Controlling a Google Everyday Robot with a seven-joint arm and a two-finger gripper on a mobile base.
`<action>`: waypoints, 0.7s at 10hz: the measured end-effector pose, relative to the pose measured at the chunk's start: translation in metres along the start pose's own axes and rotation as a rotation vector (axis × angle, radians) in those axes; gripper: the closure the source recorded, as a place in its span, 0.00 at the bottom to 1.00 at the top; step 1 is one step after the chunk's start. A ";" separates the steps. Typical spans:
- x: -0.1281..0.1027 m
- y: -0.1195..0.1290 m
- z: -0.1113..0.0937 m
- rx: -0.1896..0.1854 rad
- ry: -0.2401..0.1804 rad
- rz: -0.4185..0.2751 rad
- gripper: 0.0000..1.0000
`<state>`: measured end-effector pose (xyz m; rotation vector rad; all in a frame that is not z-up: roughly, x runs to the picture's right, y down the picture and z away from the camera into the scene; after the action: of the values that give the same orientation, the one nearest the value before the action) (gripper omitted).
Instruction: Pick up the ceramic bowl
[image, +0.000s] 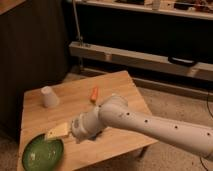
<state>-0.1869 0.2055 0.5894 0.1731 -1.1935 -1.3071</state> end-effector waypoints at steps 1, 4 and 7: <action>0.002 0.005 0.012 -0.012 -0.006 -0.001 0.20; 0.006 0.025 0.060 -0.027 -0.044 0.002 0.20; 0.013 0.042 0.089 -0.040 -0.063 0.021 0.20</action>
<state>-0.2288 0.2543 0.6654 0.0907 -1.2185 -1.3249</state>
